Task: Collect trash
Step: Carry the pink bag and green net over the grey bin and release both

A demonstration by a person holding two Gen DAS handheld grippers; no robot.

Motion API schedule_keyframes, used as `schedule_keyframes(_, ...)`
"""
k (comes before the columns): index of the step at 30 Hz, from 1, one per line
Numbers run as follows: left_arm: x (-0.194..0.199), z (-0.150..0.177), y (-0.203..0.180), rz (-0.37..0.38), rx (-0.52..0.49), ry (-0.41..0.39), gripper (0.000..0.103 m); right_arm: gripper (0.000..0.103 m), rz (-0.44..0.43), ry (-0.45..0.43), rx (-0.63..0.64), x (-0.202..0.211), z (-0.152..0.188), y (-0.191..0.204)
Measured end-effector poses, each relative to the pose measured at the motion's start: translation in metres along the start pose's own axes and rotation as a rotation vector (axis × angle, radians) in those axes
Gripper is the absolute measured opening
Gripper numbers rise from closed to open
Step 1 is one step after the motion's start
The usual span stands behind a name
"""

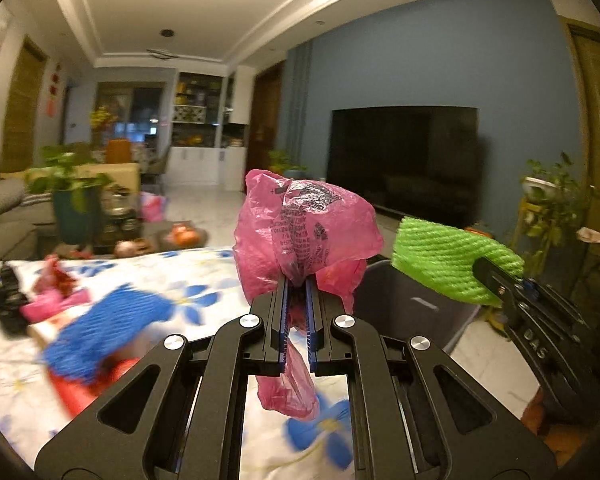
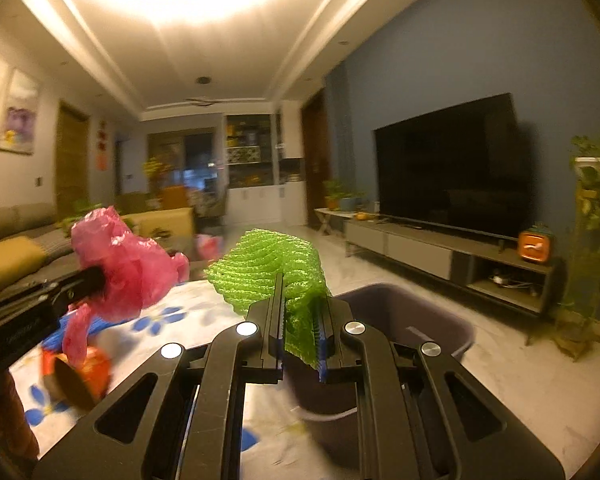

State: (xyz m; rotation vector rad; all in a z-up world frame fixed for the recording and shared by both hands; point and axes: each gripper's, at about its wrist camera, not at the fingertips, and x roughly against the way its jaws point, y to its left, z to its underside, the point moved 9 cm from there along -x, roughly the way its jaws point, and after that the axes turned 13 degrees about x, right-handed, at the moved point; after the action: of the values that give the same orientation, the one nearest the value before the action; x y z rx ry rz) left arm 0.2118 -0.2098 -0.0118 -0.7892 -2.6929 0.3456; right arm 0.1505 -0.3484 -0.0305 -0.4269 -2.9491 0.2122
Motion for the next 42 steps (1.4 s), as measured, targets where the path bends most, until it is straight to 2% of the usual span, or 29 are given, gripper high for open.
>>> schedule_keyframes(8,-0.064,0.015,-0.036,0.061,-0.012,0.047,0.007,0.013,0.098,0.039,-0.026,-0.031,0.016,-0.039)
schedule_keyframes(18,-0.110,0.037,-0.045,0.084,-0.014,0.099,0.007,0.013,0.154,0.062,-0.035,-0.054,0.028,-0.059)
schedule_keyframes(29,-0.138,0.045,-0.049,0.124,0.001,0.158,0.007,0.014,0.157,0.084,-0.049,-0.068,0.025,-0.053)
schedule_keyframes(42,-0.147,0.058,-0.059,0.145,-0.032,0.197,0.007,0.018,0.127,0.092,-0.064,-0.076,0.026,-0.057)
